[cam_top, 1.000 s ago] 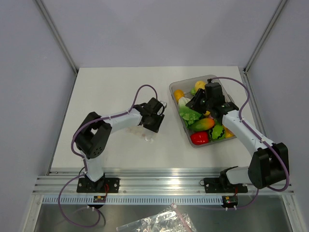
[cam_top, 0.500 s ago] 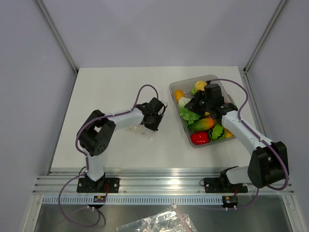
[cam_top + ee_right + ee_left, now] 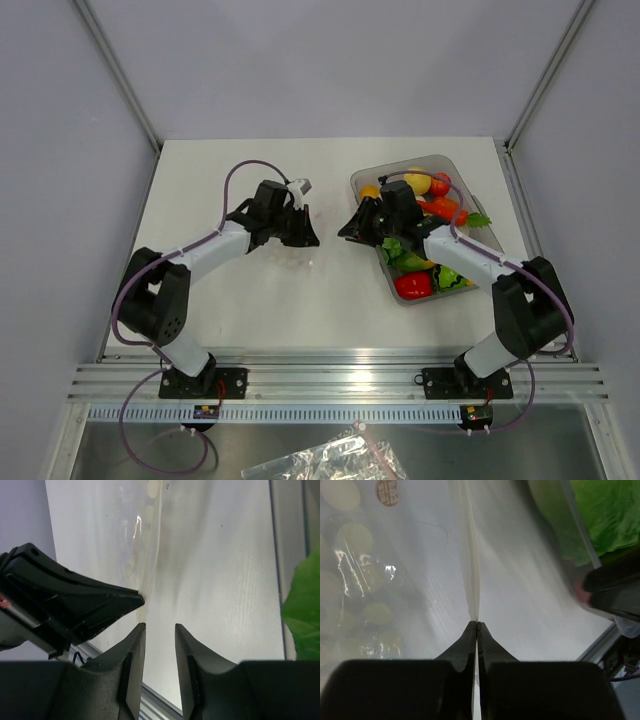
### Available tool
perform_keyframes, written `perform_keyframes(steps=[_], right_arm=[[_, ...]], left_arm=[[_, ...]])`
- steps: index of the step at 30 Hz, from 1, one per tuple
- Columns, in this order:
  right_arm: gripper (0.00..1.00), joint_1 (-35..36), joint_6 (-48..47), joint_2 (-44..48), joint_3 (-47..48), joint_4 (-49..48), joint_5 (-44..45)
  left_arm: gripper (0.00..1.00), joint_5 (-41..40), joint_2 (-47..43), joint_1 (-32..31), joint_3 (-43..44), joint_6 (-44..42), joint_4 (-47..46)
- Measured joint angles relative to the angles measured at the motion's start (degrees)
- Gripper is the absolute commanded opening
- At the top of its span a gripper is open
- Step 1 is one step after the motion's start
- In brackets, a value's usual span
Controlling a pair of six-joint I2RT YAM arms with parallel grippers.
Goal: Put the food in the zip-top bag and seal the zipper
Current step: Pick up the zipper food storage bag at the center of the board, then open the zipper of the food storage bag.
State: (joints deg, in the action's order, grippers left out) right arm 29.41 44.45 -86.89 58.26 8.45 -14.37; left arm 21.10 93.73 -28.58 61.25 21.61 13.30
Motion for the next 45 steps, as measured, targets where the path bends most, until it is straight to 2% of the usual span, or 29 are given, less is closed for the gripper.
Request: perform_keyframes(steps=[7, 22, 32, 45], right_arm=[[0.37, 0.9, 4.0, -7.3, 0.1, -7.3, -4.3], [0.36, 1.6, 4.6, -13.4, 4.9, -8.4, -4.9], [0.38, 1.6, 5.5, -13.2, 3.0, -10.4, -4.7], [0.48, 1.6, 6.4, -9.3, 0.9, -11.0, -4.5]], left_arm=[[0.0, 6.3, -1.1, 0.7, -2.5, 2.7, -3.6], [0.0, 10.0, -1.9, 1.4, -2.8, 4.0, -5.1], [0.0, 10.4, -2.2, 2.4, -2.8, 3.9, -5.2], [0.0, 10.7, -2.2, 2.6, -2.8, 3.9, -5.3]])
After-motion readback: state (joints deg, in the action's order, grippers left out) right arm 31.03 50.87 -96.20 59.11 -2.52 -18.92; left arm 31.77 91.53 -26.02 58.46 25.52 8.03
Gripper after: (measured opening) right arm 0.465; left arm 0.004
